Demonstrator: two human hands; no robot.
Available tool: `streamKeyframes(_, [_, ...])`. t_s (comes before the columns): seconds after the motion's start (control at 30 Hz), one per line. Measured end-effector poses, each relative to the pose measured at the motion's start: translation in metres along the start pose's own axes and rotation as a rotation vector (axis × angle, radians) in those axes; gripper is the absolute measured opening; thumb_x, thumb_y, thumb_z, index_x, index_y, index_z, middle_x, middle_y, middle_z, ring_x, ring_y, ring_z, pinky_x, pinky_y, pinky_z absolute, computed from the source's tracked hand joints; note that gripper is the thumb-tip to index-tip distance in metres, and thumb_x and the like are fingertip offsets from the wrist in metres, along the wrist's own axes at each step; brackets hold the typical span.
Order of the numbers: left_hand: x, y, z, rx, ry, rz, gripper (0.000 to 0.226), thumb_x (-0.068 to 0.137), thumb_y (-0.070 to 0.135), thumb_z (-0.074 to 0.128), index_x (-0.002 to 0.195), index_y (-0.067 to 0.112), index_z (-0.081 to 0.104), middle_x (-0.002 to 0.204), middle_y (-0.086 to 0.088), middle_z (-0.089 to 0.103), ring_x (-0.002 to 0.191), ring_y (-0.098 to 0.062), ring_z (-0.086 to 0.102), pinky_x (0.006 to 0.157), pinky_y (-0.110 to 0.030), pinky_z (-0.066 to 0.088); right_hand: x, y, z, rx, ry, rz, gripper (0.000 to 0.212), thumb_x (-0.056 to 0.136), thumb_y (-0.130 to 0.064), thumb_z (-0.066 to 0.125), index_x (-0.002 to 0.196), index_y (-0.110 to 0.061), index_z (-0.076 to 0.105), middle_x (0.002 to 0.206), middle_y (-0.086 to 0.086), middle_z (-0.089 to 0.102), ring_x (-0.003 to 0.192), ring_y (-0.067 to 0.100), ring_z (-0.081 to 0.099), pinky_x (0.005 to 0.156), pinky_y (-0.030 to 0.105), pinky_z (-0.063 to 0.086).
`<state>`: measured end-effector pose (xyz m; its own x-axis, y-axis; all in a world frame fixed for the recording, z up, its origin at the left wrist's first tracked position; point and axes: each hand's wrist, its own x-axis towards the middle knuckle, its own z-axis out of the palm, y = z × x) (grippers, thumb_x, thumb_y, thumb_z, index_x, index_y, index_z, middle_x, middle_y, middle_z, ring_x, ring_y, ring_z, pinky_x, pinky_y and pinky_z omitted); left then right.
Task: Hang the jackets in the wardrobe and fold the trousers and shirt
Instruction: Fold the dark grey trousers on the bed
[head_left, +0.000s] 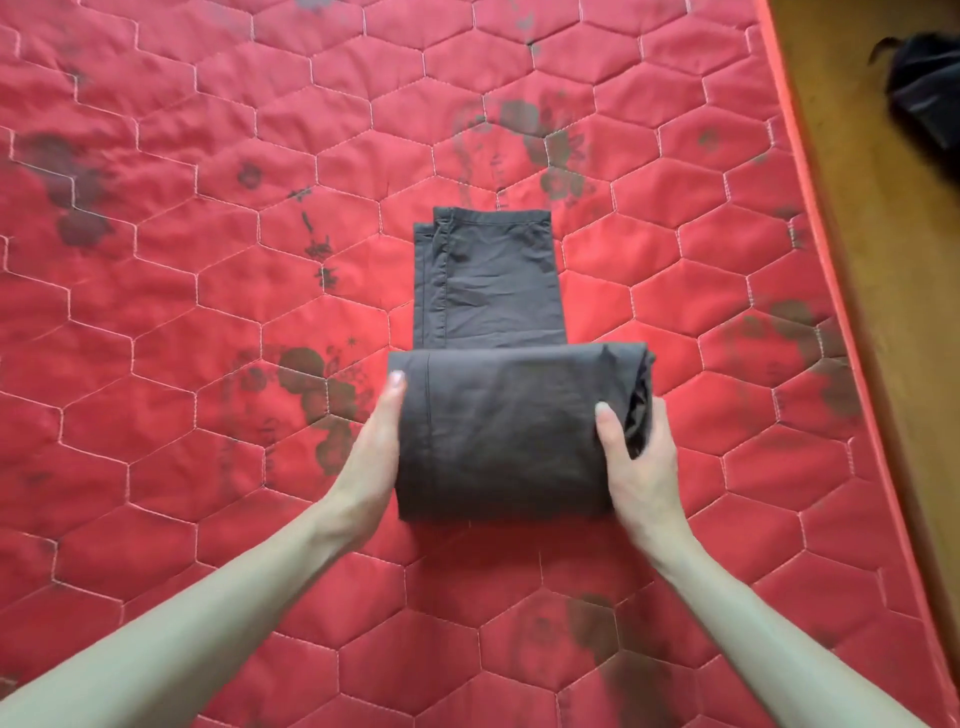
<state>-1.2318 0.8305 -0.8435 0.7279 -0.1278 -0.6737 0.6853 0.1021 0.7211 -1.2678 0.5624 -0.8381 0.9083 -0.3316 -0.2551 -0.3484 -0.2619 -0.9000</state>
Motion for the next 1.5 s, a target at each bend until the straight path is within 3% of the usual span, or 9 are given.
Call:
streamKeyframes(0.2, [0.017,-0.01,0.002,0.372,0.229,0.16,0.025,0.099,0.027,0.07,0.121,0.025,0.058,0.113,0.016,0.074,0.107,0.003,0.068,0.105,-0.031,0.051,0.031,0.012,0.029,-0.493,0.043,0.055,0.033,0.1,-0.05,0.059,0.104,-0.017,0.056,0.102,-0.001,0.061,0.095,0.027,0.062,0.079,0.044,0.048])
streamKeyframes(0.4, [0.013,-0.015,0.003,0.936,0.401,0.29,0.038,0.105,0.047,0.047,0.137,0.028,0.039,0.119,-0.008,0.071,0.106,-0.037,0.067,0.082,-0.046,0.051,0.019,0.024,0.029,-0.772,0.2,-0.046,0.057,0.101,-0.049,0.057,0.146,-0.014,0.051,0.132,0.011,0.055,0.121,0.035,0.049,0.101,0.05,0.041])
streamKeyframes(0.5, [0.007,-0.019,-0.012,1.216,0.415,0.596,0.053,0.102,0.011,0.04,0.155,0.012,0.036,0.136,-0.017,0.051,0.119,-0.04,0.053,0.096,-0.053,0.049,0.014,0.036,0.012,-0.716,0.125,-0.216,0.061,0.105,-0.037,0.048,0.16,-0.013,0.035,0.155,0.015,0.042,0.139,0.034,0.044,0.115,0.048,0.038])
streamKeyframes(0.73, [0.015,-0.007,-0.063,1.995,-0.154,1.023,0.079,0.085,0.002,0.038,0.162,0.017,0.034,0.167,-0.017,0.032,0.154,-0.037,0.032,0.123,-0.057,0.028,0.04,0.061,-0.068,-1.138,-0.358,-0.888,0.083,0.087,-0.001,0.043,0.165,-0.023,0.025,0.172,0.01,0.02,0.159,0.03,0.022,0.12,0.054,0.035])
streamKeyframes(1.03, [0.021,0.015,-0.055,1.874,-0.49,0.917,0.082,0.087,0.026,0.055,0.164,0.02,0.029,0.172,-0.009,0.023,0.159,-0.033,0.02,0.125,-0.054,0.029,0.073,0.026,-0.06,-1.242,-0.643,-1.07,0.083,0.08,-0.006,0.062,0.158,-0.027,0.044,0.168,-0.001,0.034,0.156,0.025,0.031,0.124,0.055,0.028])
streamKeyframes(1.23, [-0.002,0.023,-0.055,1.483,-0.589,0.825,0.073,0.093,0.026,0.045,0.163,0.019,0.03,0.171,0.003,0.028,0.16,-0.015,0.02,0.131,-0.045,0.014,0.065,-0.012,-0.074,-0.884,-0.814,-0.804,0.056,0.09,-0.017,0.064,0.146,-0.019,0.059,0.155,-0.007,0.052,0.15,0.018,0.041,0.125,0.048,0.026])
streamKeyframes(1.33, [-0.031,0.015,-0.054,1.066,-0.488,0.573,0.073,0.083,0.016,0.049,0.155,0.026,0.046,0.156,0.013,0.051,0.149,-0.008,0.042,0.123,-0.031,0.031,0.036,-0.023,-0.079,-0.563,-0.695,-0.469,0.055,0.081,-0.023,0.048,0.131,-0.014,0.069,0.134,-0.005,0.069,0.134,0.016,0.059,0.117,0.044,0.039])
streamKeyframes(1.4, [-0.044,0.008,-0.047,0.84,-0.348,0.48,0.056,0.085,0.022,0.041,0.137,0.02,0.062,0.129,0.012,0.07,0.121,-0.01,0.064,0.104,-0.032,0.049,0.019,-0.028,-0.077,-0.372,-0.62,-0.269,0.043,0.082,-0.027,0.049,0.118,-0.021,0.073,0.109,-0.005,0.075,0.102,0.015,0.07,0.093,0.048,0.052])
streamKeyframes(1.5, [-0.048,0.002,-0.031,0.699,-0.011,0.423,0.058,0.09,0.045,0.034,0.093,-0.002,0.067,0.085,0.01,0.067,0.078,-0.011,0.053,0.076,-0.047,0.054,0.005,-0.028,-0.062,-0.216,-0.495,-0.118,0.016,0.094,-0.029,0.054,0.095,-0.024,0.069,0.08,0.014,0.066,0.07,0.035,0.055,0.071,0.058,0.051])
